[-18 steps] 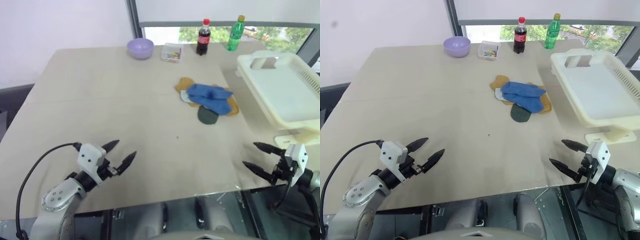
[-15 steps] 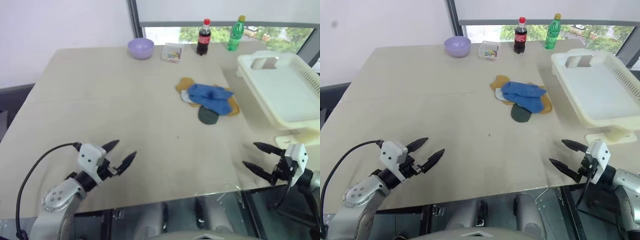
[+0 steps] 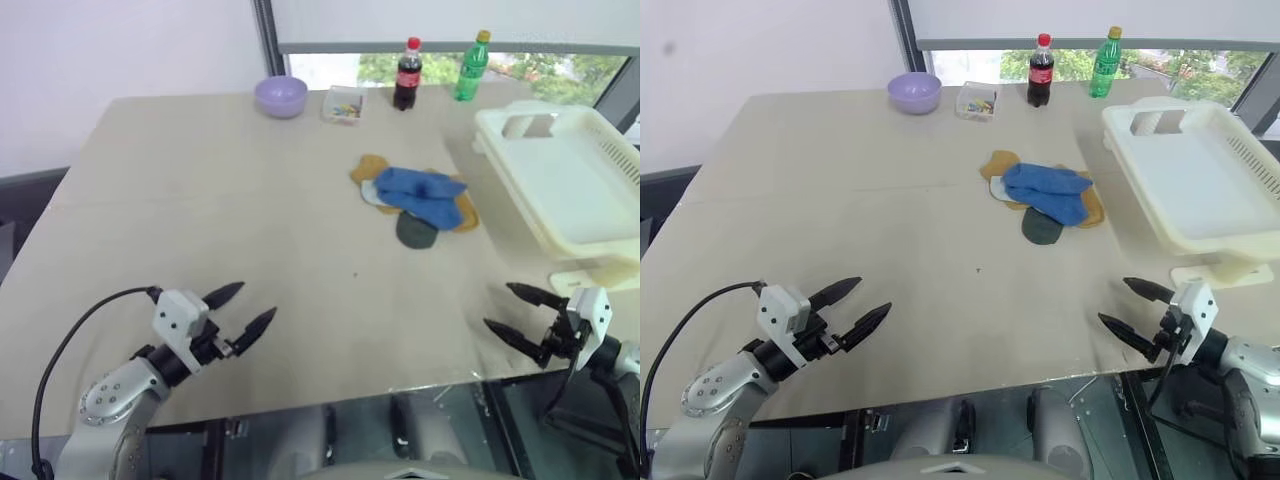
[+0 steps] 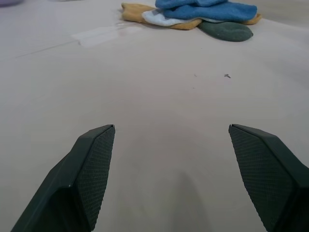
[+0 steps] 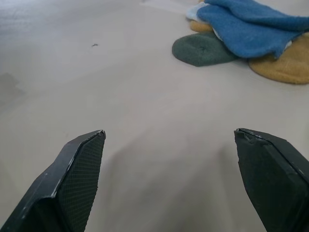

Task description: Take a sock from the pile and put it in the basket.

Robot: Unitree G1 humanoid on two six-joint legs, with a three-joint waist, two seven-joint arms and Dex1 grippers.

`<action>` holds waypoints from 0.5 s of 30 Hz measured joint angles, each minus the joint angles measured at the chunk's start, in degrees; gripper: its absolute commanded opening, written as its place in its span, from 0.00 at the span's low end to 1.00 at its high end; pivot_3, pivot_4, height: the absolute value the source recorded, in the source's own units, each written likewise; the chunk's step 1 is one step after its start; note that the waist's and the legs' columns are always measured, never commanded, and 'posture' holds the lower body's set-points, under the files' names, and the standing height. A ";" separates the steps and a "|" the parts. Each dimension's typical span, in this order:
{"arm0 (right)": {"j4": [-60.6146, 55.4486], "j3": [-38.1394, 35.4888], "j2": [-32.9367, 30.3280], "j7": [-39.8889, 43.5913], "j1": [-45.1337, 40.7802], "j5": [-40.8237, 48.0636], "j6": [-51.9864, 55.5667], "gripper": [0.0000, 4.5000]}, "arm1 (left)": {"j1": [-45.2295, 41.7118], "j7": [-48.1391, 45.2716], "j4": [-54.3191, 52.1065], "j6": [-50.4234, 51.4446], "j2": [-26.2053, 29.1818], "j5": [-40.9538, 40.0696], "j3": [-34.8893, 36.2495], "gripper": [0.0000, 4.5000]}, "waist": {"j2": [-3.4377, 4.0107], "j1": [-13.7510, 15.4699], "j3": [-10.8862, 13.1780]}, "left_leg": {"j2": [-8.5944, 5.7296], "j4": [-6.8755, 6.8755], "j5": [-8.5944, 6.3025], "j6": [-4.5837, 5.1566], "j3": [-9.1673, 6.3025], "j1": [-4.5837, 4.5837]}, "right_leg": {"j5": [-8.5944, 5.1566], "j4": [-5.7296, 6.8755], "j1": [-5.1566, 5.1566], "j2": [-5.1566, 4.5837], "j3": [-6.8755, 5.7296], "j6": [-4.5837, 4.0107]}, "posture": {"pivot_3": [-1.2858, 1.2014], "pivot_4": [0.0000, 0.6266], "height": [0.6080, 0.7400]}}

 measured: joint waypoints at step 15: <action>-1.55 0.07 0.00 -0.93 0.53 0.00 0.28 0.97 | -0.17 -2.11 0.00 -0.92 -0.28 -3.04 -0.03 0.90 | 0.01 0.03 0.01 | 0.00 -0.01 0.00 0.00 0.00 0.00 | 0.00 0.00 -0.01 -0.01 0.00 0.00 | 0.52 0.24 0.96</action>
